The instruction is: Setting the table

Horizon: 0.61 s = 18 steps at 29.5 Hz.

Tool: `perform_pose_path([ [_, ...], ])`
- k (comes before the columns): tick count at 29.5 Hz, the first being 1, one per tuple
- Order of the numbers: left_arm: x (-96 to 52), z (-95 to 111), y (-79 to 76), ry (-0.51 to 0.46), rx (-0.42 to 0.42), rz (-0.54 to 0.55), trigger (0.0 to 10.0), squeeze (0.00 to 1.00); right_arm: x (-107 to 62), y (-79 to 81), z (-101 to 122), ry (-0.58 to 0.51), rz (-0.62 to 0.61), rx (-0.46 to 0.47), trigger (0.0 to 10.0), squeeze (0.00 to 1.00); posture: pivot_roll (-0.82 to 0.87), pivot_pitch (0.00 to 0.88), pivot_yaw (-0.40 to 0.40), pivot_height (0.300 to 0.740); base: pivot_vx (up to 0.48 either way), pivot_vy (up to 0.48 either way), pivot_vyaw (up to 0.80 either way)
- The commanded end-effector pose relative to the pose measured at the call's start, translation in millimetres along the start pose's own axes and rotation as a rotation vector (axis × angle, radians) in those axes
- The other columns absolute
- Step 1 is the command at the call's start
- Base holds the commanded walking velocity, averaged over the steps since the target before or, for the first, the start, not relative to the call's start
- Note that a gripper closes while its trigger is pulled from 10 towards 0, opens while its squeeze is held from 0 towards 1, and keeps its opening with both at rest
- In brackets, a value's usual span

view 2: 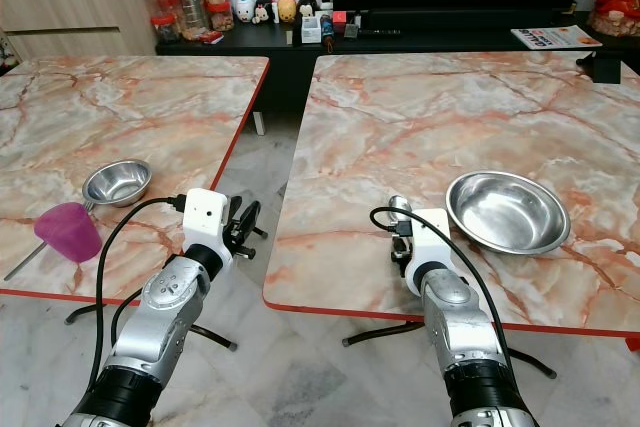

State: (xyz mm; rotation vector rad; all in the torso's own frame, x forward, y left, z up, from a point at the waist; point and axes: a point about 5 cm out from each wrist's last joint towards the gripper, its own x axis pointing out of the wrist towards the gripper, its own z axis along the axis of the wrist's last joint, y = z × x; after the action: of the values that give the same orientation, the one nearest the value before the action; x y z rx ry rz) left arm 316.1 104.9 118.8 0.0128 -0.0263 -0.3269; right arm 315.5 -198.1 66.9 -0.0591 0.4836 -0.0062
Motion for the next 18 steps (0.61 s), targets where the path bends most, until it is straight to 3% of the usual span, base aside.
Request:
perform_pose_path([
  [1, 0.5, 4.0, 1.4, -0.01, -0.011, 0.002, 10.0, 0.0, 1.4, -2.8, 1.7, 0.007, -0.02, 0.006, 10.0, 0.0, -0.07, 0.0, 0.057, 0.74, 0.0, 0.0, 0.0],
  [5, 0.6, 3.7, 1.3, -0.009, -0.012, 0.001, 10.0, 0.0, 1.7, -4.9, -0.8, 0.024, -0.037, 0.008, 10.0, 0.0, -0.06, 0.0, 0.054, 0.74, 0.0, 0.0, 0.0],
  [6, 0.7, 3.6, 1.5, -0.008, -0.012, 0.001, 10.0, 0.0, 1.9, -5.7, -2.0, 0.032, -0.043, 0.008, 8.9, 0.0, -0.06, 0.0, 0.053, 0.74, 0.0, 0.0, 0.0],
  [7, 0.7, 3.6, 1.6, -0.008, -0.013, 0.002, 10.0, 0.0, 2.0, -5.9, -2.4, 0.035, -0.044, 0.008, 8.9, 0.0, -0.06, 0.0, 0.053, 0.74, 0.0, 0.0, 0.0],
  [8, 0.7, 3.7, 1.8, -0.008, -0.013, 0.002, 10.0, 0.0, 2.1, -5.7, -2.8, 0.038, -0.04, 0.009, 0.0, 0.0, -0.06, 0.0, 0.053, 0.74, 0.0, 0.0, 0.0],
  [18, 0.7, 3.2, 1.4, -0.007, -0.025, 0.003, 10.0, 0.0, 2.6, -0.7, -6.1, 0.057, -0.016, 0.001, 0.0, 0.0, -0.06, 0.0, 0.049, 0.74, 0.0, 0.0, 0.0],
])
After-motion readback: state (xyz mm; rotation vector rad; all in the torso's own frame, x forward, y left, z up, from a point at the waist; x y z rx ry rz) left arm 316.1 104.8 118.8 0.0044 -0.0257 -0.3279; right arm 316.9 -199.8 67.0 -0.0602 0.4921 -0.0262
